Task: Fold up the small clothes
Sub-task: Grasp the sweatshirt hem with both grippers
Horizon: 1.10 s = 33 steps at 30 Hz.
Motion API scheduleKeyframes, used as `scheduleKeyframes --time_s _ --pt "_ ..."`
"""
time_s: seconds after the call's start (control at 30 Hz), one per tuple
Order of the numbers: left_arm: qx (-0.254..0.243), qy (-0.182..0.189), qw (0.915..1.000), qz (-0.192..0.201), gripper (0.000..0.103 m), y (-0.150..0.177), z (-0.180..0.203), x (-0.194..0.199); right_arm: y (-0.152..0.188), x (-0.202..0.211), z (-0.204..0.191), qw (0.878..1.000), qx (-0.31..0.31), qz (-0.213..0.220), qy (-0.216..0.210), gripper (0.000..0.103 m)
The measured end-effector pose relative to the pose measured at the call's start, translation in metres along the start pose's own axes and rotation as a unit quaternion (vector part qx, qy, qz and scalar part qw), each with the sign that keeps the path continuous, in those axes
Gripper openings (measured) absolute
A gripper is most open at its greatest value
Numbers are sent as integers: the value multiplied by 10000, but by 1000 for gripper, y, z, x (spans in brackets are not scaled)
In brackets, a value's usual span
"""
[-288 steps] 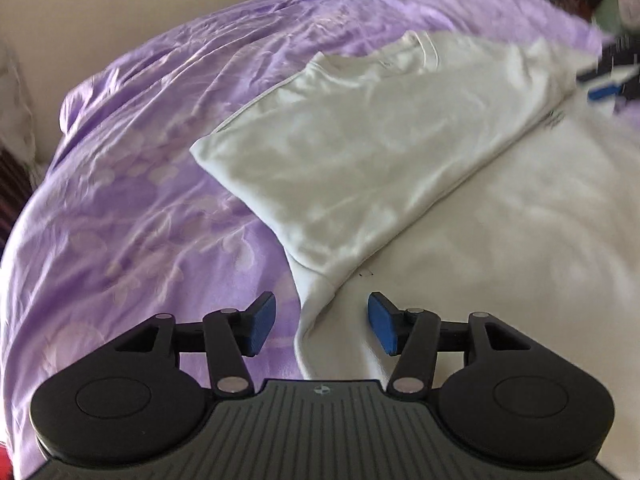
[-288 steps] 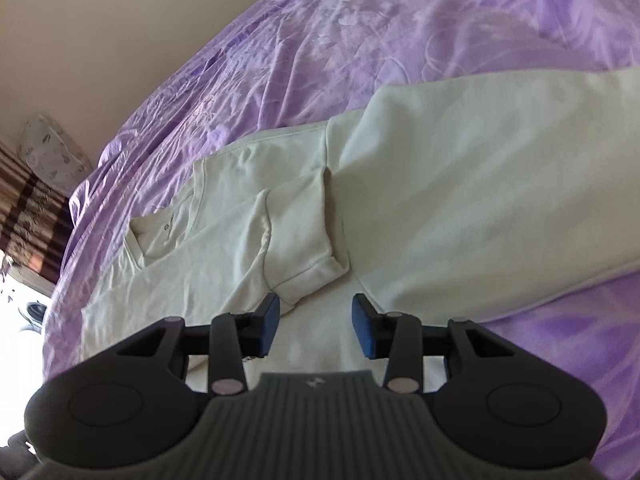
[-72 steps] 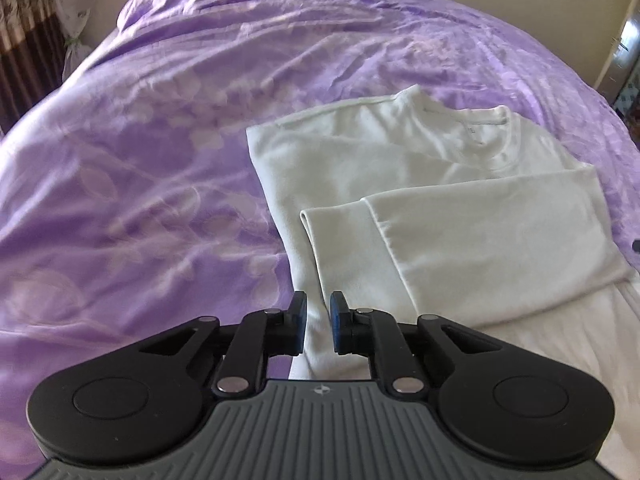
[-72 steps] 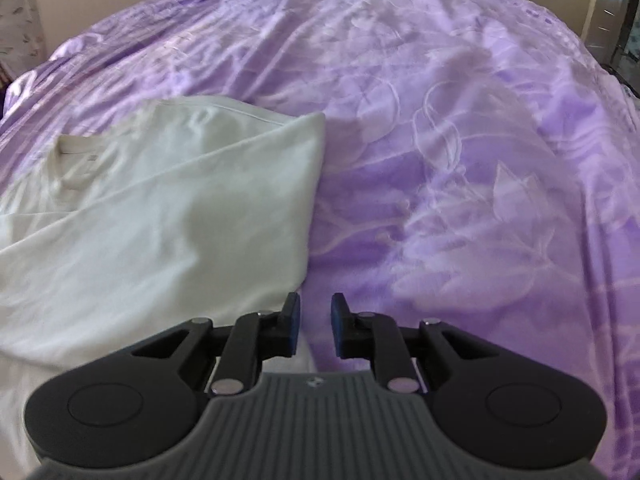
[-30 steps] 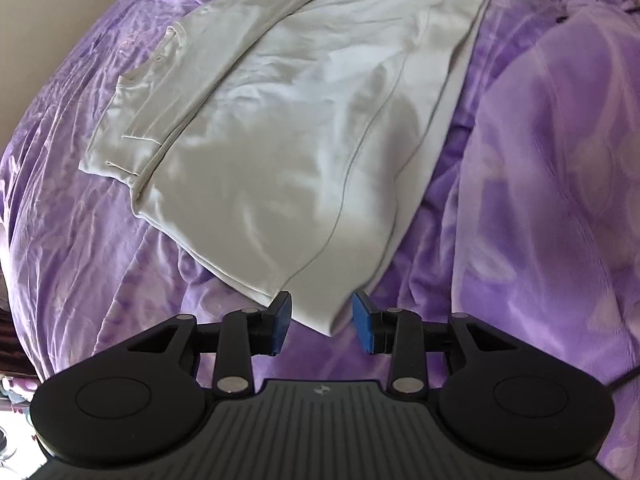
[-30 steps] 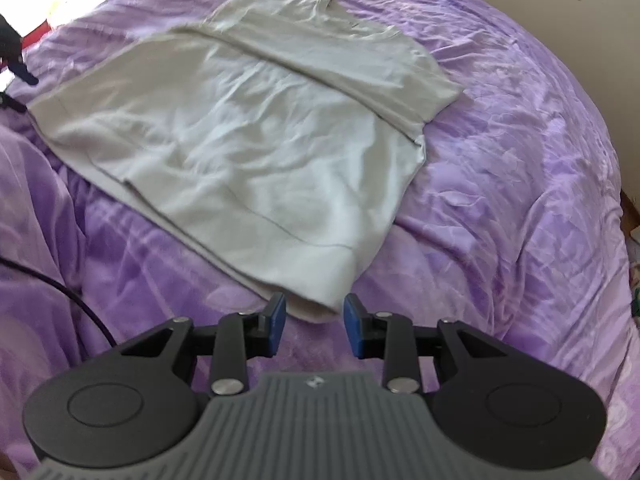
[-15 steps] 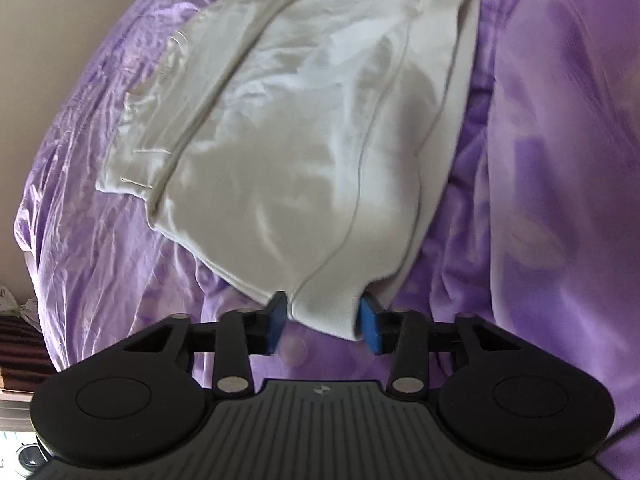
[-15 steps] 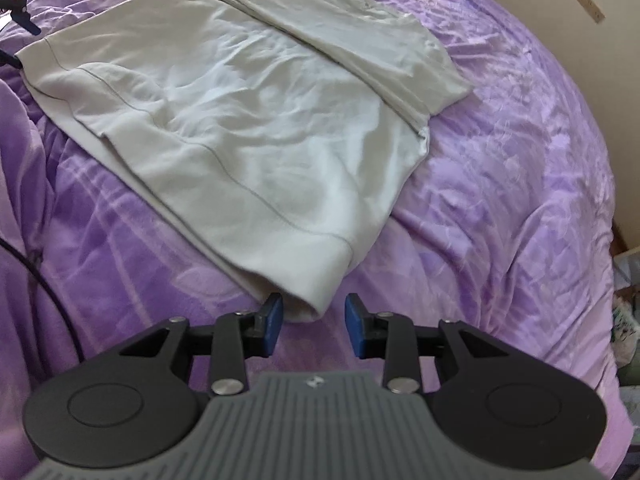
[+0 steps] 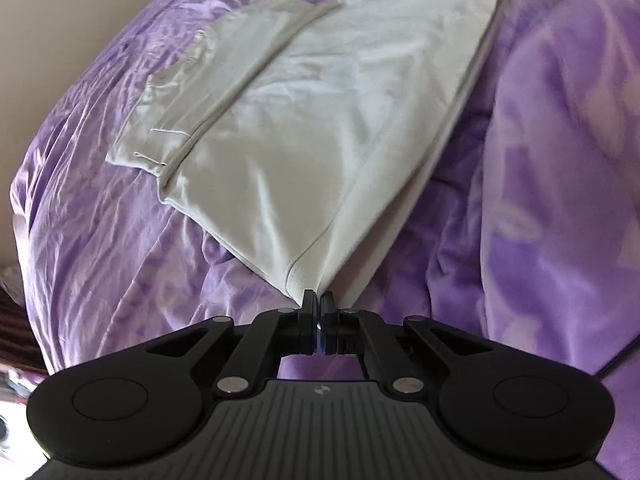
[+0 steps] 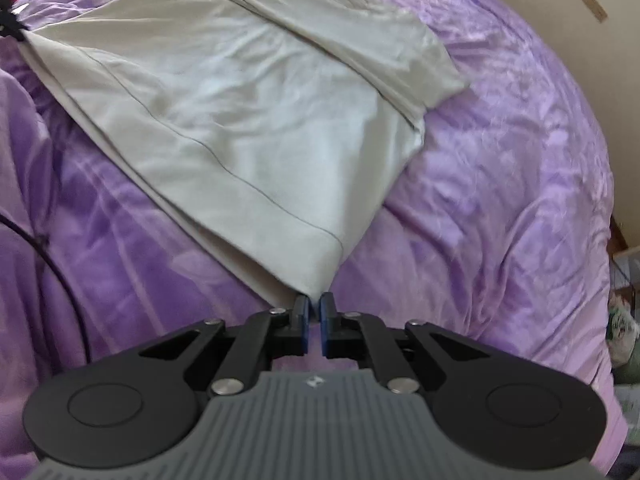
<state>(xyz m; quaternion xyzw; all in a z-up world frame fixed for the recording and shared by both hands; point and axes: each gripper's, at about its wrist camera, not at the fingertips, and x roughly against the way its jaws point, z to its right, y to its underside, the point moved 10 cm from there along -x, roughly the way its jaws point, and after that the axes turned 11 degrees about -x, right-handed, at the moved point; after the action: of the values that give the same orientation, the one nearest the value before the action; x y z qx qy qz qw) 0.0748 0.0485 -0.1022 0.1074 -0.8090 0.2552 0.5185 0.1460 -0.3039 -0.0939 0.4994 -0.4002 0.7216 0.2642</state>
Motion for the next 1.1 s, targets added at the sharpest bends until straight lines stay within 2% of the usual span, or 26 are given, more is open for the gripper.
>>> scheduleKeyframes --time_s 0.1,0.2,0.3,0.37,0.4,0.43,0.53,0.63,0.73,0.8,0.9,1.1 --pt "113 58 9996 240 0 -5 -6 11 -3 5 10 9995 -301 98 -97 0" --pt "-80 182 9998 -14 0 1 5 -4 -3 3 11 9993 -339 19 -169 0" --pt "-255 234 9992 -175 1 3 16 -20 5 -11 -1 9997 -93 -202 -137 0" --pt "-249 249 9991 -249 4 4 17 -23 5 -13 -5 9998 15 -195 -93 0" --pt "-202 246 9992 -228 11 3 14 -21 5 -11 -5 9998 28 -159 -99 0" --pt "-144 304 9992 -224 23 4 13 -19 5 -7 -6 9998 71 -119 -146 0" --pt "-160 382 9990 -173 45 1 12 -8 6 4 -6 9996 234 -118 -135 0" --pt "-495 165 9986 -70 62 -7 17 0 1 18 -10 9992 366 72 -148 19" --pt "-863 -42 9963 0 73 -16 24 -1 -7 29 -25 9977 567 308 -231 27" --pt "-1178 -128 9929 -25 74 -20 32 -7 -11 30 -38 9953 838 419 -248 38" --pt "-1587 -331 9866 -186 74 -20 37 -24 -11 23 -55 9910 1238 415 -283 42" --pt "-1911 -676 9787 -314 74 -20 41 -52 -2 6 -70 9771 2099 348 -58 44"
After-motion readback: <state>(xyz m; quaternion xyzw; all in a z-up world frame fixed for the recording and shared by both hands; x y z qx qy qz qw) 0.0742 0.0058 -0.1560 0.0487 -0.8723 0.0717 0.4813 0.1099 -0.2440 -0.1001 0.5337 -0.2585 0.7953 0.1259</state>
